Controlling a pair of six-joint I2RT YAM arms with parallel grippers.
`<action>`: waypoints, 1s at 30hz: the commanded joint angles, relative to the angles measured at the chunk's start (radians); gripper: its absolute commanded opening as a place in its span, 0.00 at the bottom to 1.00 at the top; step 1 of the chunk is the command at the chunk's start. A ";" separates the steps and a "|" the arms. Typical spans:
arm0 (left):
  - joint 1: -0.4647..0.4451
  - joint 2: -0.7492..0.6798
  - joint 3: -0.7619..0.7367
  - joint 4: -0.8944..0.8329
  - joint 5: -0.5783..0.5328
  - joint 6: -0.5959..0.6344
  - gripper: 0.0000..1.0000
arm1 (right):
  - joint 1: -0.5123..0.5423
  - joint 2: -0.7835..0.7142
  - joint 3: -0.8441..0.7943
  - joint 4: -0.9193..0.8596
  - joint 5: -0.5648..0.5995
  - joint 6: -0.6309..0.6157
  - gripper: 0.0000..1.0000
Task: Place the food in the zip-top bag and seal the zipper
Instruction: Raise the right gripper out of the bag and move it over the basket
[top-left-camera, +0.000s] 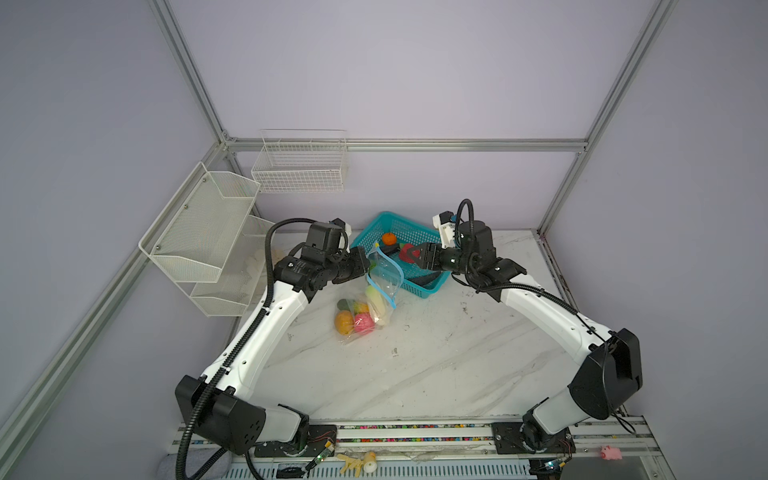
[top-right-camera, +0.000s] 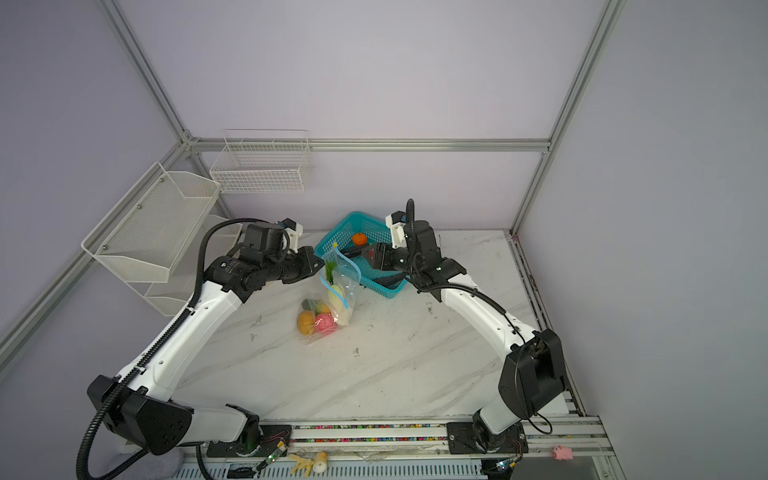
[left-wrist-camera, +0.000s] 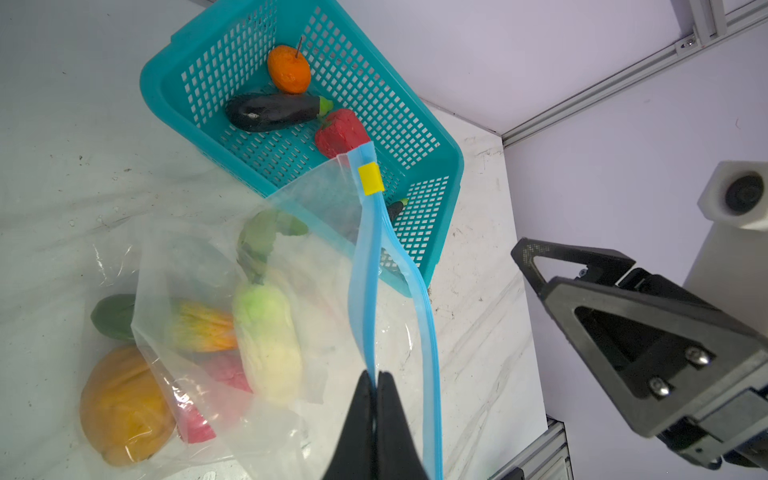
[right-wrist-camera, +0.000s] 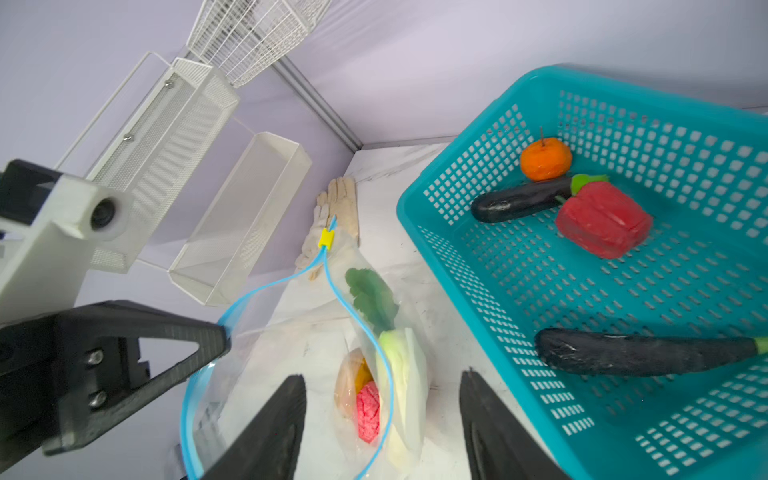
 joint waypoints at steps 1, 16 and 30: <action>0.003 -0.010 -0.051 0.052 0.024 0.015 0.00 | -0.019 0.056 0.042 -0.075 0.140 -0.133 0.62; 0.006 -0.001 -0.067 0.038 0.045 0.023 0.00 | -0.090 0.495 0.335 -0.150 0.386 -0.237 0.64; 0.006 0.003 -0.073 0.042 0.056 0.019 0.00 | -0.090 0.772 0.602 -0.147 0.229 -0.613 0.83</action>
